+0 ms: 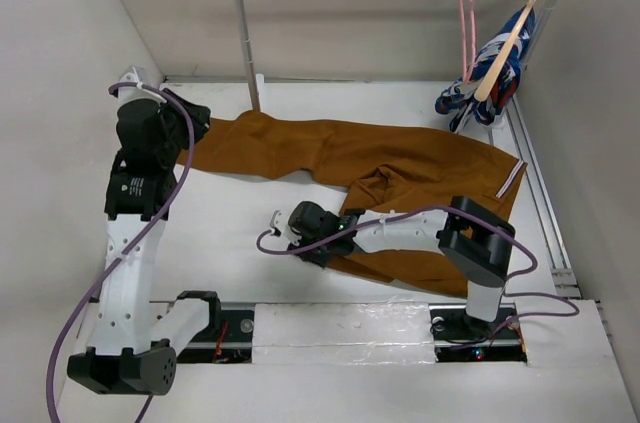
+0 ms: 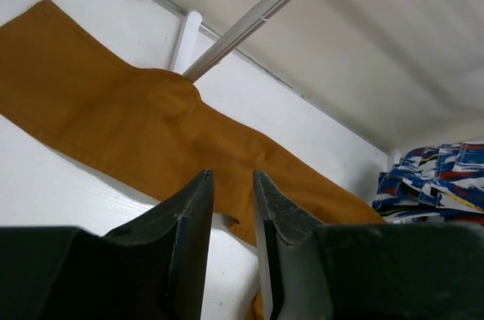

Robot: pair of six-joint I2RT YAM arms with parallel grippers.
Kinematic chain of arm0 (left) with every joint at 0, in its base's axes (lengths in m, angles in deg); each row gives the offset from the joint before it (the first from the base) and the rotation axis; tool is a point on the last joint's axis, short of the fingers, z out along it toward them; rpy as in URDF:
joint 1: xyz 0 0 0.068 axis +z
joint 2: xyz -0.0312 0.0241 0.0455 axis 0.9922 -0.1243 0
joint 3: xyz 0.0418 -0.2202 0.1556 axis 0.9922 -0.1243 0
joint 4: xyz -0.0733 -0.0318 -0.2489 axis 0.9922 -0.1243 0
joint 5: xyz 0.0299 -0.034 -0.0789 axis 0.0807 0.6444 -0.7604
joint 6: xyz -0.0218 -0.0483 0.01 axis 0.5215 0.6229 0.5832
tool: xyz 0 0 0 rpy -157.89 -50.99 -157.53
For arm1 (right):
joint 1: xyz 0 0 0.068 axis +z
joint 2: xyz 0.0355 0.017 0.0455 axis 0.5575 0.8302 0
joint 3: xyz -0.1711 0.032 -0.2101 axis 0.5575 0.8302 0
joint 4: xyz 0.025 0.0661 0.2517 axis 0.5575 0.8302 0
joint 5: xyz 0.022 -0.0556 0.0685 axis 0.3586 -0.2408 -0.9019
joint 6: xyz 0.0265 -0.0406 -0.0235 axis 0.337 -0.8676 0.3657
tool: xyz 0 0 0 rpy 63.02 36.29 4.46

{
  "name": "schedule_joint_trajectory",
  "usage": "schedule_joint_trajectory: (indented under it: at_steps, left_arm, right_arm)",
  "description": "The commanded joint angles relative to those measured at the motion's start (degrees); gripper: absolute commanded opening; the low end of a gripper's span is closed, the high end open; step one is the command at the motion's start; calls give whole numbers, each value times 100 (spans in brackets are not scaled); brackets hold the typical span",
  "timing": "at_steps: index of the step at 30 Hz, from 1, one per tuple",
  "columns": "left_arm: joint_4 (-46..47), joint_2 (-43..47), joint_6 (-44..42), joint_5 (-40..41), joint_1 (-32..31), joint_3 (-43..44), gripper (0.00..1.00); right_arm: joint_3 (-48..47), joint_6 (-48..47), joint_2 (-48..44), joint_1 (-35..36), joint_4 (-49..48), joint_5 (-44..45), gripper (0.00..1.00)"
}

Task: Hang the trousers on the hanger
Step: Flatten out the trousers at the center of the board.

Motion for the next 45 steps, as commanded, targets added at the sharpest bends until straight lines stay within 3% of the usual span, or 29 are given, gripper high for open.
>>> schedule_joint_trajectory:
  at_steps: [1,3,8,10,14,17,20,22,24,25,26,27,29,34,36,37,38,39,41,42,45]
  left_arm:
    - [-127,75,-112,-28,20,497,24]
    - [-240,48,-156,16,20,691,24]
    - [-504,-241,-569,620,20,1692,33]
    - [-645,-531,-788,833,20,2165,45]
    - [-1067,-1076,-1114,1325,20,2923,49]
    - [-1068,-1226,-1071,1352,20,3091,52]
    - [-1120,-1419,-1026,1264,20,3152,55]
    - [-1111,-1446,-1035,1308,20,3022,55]
    - [-1163,-1516,-1062,1430,20,2863,56]
    - [-1181,-1525,-1036,1544,72,2567,57]
    - [-1182,-1525,-1035,1554,72,2564,57]
    - [-1155,-1482,-1027,1554,133,2451,57]
    - [-1111,-1411,-1035,1580,134,2047,58]
    - [-1006,-1086,-1123,1414,47,1134,61]
    - [-1180,-1138,-1299,1029,-32,860,56]
    - [-1277,-1173,-1360,861,-85,572,52]
    - [-1339,-1191,-1413,581,-208,386,39]
    - [-1444,-1235,-1500,378,-479,167,34]
    - [-1445,-1174,-1510,-78,-761,-501,18]
    - [-1419,-1087,-1466,-55,-1111,-712,16]
    - [-1462,-980,-1378,-281,-1228,-1390,14]
  right_arm:
    - [-198,471,346,32,-70,880,13]
    - [-374,445,557,93,87,671,0]
    - [-1401,-38,-257,523,272,-251,0]
    - [-1866,-100,-836,585,413,-717,0]
    - [-2877,5,-1357,446,484,-1395,0]
    - [-2819,399,-1324,165,-15,-2044,0]
    - [-2240,901,-1069,-327,-1146,-2800,0]
    - [-1801,1661,-1051,-486,-1851,-2741,1]
    - [-1448,2034,-850,-758,-2423,-2661,28]
    - [-1699,1774,-509,-829,-1947,-2809,55]
    - [-1702,1772,-506,-830,-1942,-2811,55]
    - [-1919,1519,-227,-882,-994,-2881,58]
    - [-2150,981,-250,-830,-327,-2575,64]
    - [-641,787,-1906,-1250,-623,-2424,69]
    - [246,779,-2524,-1663,-703,-2354,59]
    - [519,735,-2805,-1830,-607,-2310,35]
    - [722,700,-3383,-2136,-415,-2197,20]
    - [1098,656,-3702,-2261,22,-1778,6]
    - [1452,690,-4726,-2481,508,-1188,0]
    - [1836,752,-5099,-2813,823,-802,0]
    - [2331,779,-6327,-3786,1168,-972,0]
